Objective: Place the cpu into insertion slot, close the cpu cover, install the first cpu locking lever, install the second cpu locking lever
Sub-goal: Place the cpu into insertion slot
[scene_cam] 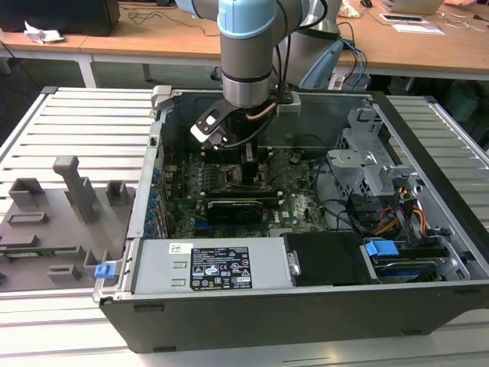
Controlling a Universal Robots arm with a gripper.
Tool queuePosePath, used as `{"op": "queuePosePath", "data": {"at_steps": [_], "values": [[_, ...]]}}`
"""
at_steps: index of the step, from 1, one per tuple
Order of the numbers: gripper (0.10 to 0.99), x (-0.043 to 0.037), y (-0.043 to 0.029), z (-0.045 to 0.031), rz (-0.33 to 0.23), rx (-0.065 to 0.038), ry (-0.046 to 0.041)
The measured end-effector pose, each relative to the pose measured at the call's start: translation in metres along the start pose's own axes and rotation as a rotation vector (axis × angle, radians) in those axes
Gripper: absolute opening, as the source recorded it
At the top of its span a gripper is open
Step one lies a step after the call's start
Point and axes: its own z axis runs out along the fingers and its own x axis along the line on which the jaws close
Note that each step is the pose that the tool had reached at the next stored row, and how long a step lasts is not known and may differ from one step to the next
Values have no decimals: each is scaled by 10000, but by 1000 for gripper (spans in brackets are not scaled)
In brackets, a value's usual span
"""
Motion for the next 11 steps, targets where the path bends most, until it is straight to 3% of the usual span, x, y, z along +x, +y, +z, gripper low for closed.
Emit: {"op": "queuePosePath", "data": {"at_steps": [11], "values": [[525, 30, 3, 49, -1, 4, -1]]}}
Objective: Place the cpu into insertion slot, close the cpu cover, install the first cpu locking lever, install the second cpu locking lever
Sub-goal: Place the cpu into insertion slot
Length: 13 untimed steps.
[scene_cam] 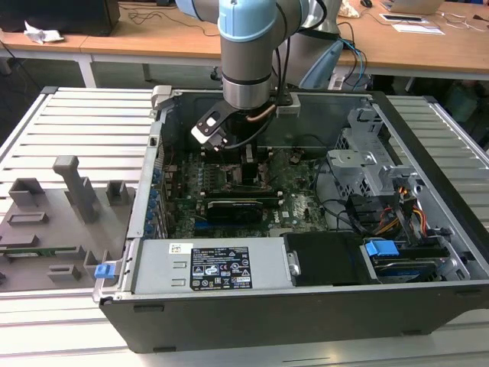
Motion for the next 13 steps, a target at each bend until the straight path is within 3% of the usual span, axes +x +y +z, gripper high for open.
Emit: {"op": "queuePosePath", "data": {"at_steps": [3, 5, 11, 13], "values": [[537, 0, 0, 2, 0, 1, 0], [659, 0, 0, 2, -1, 0, -3], [659, 16, 2, -16, -1, 0, -3], [580, 16, 4, -52, 0, 2, -3]]}}
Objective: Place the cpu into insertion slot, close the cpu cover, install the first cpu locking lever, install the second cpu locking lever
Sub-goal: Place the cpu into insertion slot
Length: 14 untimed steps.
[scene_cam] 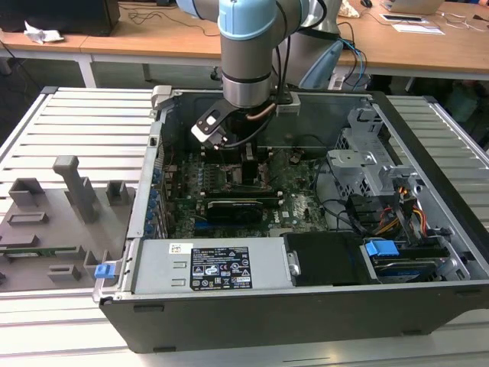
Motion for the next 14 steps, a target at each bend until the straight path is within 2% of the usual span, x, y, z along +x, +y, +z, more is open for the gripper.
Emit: {"op": "queuePosePath", "data": {"at_steps": [1, 2, 3, 6, 7, 11, 14], "values": [[580, 0, 1, -14, 1, 3, 1], [518, 0, 1, -26, 2, 6, 0], [518, 0, 3, -34, 1, 14, 0], [337, 0, 4, -40, 0, 20, 2], [337, 0, 4, -42, 0, 21, 1], [106, 0, 5, -56, 0, 22, 0], [106, 0, 6, -66, 0, 19, 3]]}}
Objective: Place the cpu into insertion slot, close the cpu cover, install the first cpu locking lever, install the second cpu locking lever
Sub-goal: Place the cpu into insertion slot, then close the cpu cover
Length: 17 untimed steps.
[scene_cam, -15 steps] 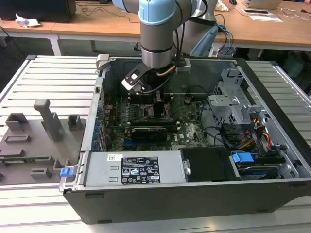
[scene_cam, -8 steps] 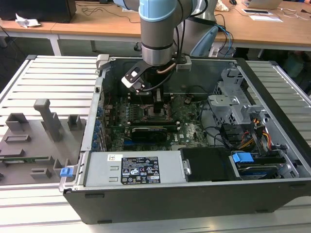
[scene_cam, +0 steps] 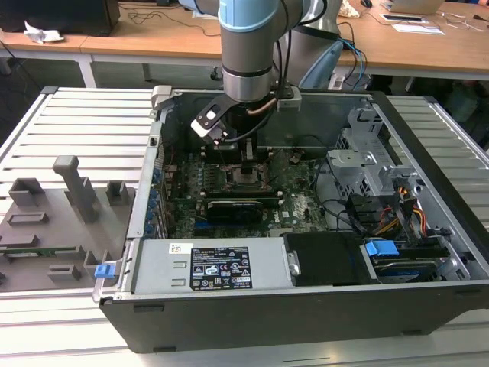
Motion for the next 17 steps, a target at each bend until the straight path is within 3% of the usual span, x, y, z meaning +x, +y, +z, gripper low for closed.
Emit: {"op": "queuePosePath", "data": {"at_steps": [17], "values": [[106, 0, 7, -101, 0, 1, -1]]}}
